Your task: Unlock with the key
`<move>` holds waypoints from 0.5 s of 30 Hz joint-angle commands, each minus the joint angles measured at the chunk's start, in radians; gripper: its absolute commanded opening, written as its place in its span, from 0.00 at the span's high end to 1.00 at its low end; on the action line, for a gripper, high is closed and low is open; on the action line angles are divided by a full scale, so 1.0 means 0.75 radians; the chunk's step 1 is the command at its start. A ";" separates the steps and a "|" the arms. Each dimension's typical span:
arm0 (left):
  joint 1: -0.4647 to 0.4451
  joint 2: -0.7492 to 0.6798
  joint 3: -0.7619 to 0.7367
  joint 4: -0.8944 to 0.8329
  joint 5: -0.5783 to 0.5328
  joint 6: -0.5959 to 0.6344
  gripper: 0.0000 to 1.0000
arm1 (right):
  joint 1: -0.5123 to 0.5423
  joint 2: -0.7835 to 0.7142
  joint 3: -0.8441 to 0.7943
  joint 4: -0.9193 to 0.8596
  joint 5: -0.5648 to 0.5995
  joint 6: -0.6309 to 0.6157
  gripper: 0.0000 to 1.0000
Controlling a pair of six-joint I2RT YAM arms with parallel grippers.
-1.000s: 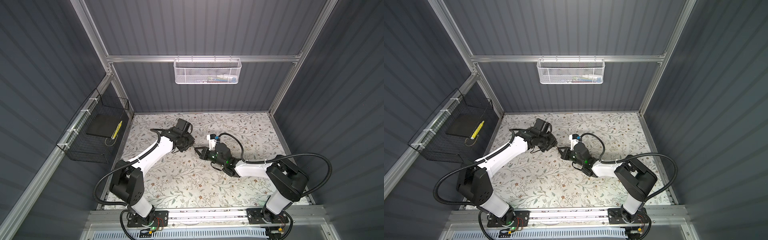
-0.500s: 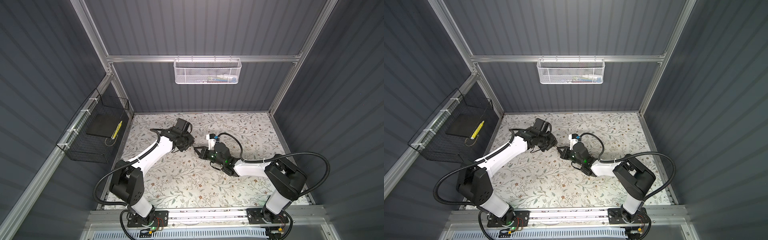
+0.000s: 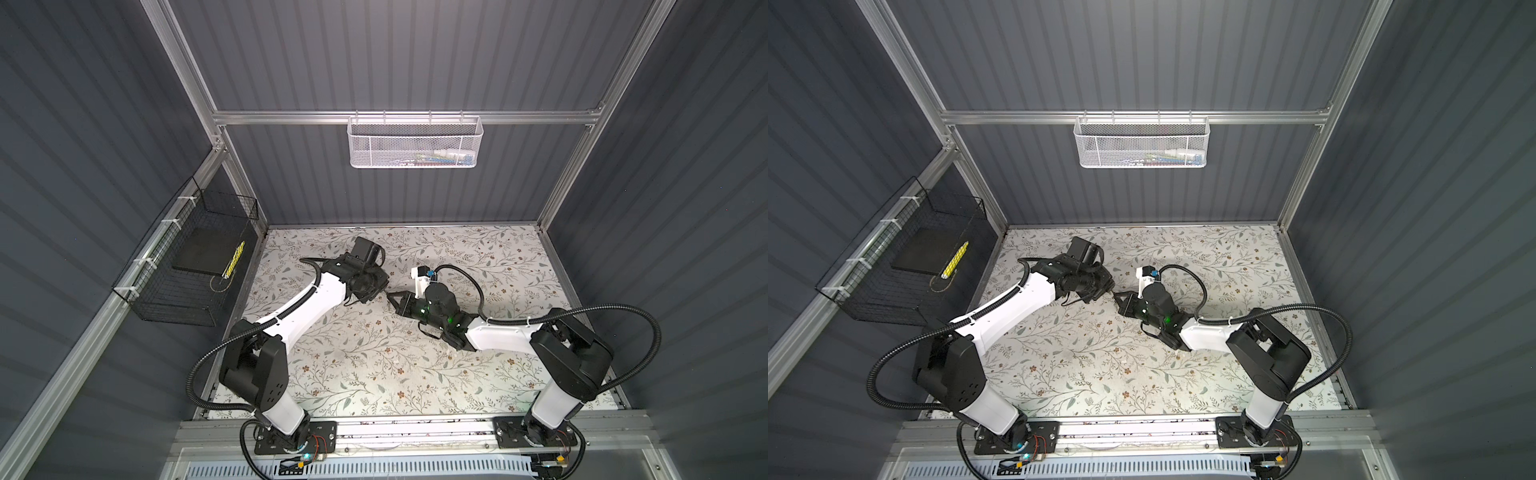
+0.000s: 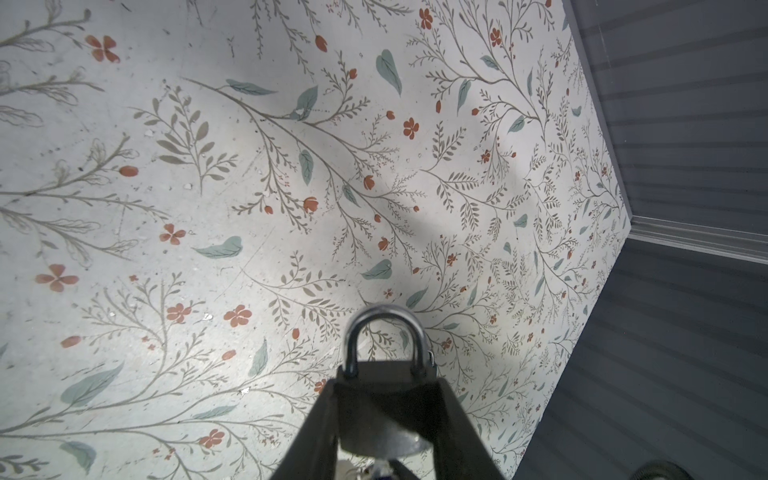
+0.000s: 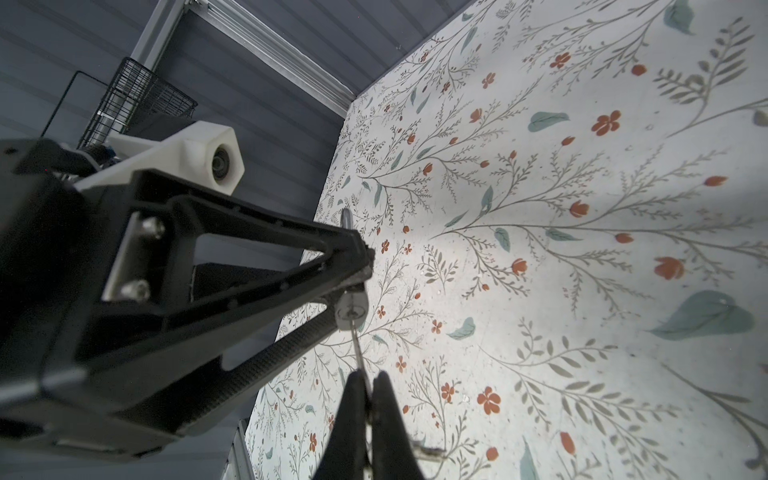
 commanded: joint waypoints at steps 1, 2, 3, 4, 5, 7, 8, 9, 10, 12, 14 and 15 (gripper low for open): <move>-0.030 -0.005 0.007 -0.031 0.006 -0.016 0.89 | 0.002 -0.027 0.043 -0.056 0.060 0.021 1.00; -0.031 -0.001 0.007 -0.031 0.006 -0.019 0.90 | 0.003 -0.027 0.046 -0.055 0.060 0.024 1.00; -0.036 0.000 0.007 -0.029 0.005 -0.018 0.91 | 0.004 -0.028 0.049 -0.052 0.059 0.027 1.00; -0.038 0.001 0.007 -0.031 0.002 -0.019 0.91 | 0.005 -0.028 0.048 -0.039 0.054 0.034 1.00; -0.041 0.003 0.007 -0.031 0.002 -0.019 0.91 | 0.004 -0.029 0.045 -0.019 0.053 0.035 1.00; -0.043 0.003 0.003 -0.031 0.004 -0.020 0.92 | 0.004 -0.036 0.041 -0.008 0.057 0.037 1.00; -0.043 0.002 0.004 -0.031 0.004 -0.020 0.92 | 0.006 -0.038 0.041 -0.013 0.061 0.035 1.00; -0.043 0.000 0.000 -0.031 0.002 -0.021 0.92 | 0.005 -0.041 0.037 -0.020 0.063 0.035 1.00; -0.043 -0.003 0.000 -0.031 -0.001 -0.021 0.92 | 0.005 -0.044 0.032 -0.019 0.068 0.035 1.00; -0.043 -0.005 -0.001 -0.029 -0.002 -0.021 0.92 | 0.004 -0.041 0.026 -0.010 0.070 0.039 1.00; -0.043 -0.003 -0.001 -0.028 0.000 -0.020 0.92 | 0.004 -0.039 0.025 -0.010 0.063 0.043 1.00; -0.043 -0.003 -0.001 -0.026 0.004 -0.020 0.92 | 0.005 -0.041 0.025 -0.010 0.064 0.045 1.00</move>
